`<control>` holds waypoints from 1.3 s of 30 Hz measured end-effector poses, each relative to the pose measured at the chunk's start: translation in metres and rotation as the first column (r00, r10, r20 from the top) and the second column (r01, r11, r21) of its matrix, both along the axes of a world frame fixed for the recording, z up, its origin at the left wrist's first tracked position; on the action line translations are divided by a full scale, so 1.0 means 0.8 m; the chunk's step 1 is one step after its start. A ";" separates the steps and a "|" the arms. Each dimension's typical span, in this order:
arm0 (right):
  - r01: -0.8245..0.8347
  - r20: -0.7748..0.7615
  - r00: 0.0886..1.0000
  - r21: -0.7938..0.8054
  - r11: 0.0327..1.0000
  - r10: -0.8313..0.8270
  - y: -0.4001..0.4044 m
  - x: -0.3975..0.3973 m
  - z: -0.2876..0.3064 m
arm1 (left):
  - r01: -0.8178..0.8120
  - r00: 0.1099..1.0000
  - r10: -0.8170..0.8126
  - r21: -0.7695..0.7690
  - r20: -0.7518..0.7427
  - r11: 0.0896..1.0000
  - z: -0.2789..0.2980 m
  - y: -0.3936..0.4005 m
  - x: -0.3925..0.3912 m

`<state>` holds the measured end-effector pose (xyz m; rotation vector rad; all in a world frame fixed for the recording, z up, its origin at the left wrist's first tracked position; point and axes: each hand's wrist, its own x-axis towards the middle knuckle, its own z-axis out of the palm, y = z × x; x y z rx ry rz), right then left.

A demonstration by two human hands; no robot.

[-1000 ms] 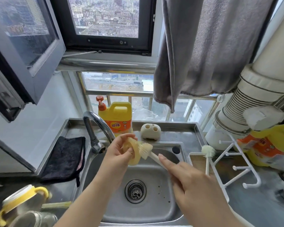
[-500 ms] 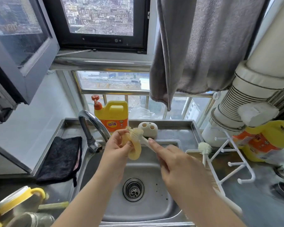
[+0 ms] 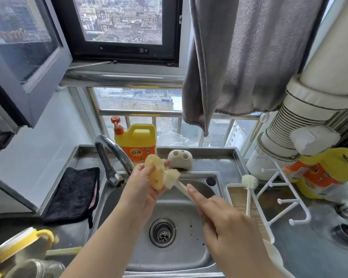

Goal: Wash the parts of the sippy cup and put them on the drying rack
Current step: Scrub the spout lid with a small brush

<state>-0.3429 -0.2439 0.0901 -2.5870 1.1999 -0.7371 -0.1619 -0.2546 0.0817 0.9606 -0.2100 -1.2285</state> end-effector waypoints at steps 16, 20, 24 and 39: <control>0.022 -0.021 1.000 0.043 0.999 -0.022 0.004 0.008 0.004 | -0.016 0.982 0.033 0.088 -0.186 0.996 0.017 -0.003 -0.005; 0.013 0.028 0.999 0.078 0.997 -0.015 -0.001 -0.005 0.009 | 0.028 0.995 -0.013 0.145 -0.102 0.989 0.016 0.003 -0.004; 0.081 -0.106 0.991 0.049 0.996 -0.076 -0.012 0.009 0.014 | 0.047 0.998 -0.043 0.093 -0.042 0.995 0.015 0.010 -0.024; 0.030 -0.140 0.990 0.379 0.925 0.025 -0.008 0.014 0.028 | 0.062 0.992 -0.067 0.055 0.110 0.997 0.002 0.005 -0.009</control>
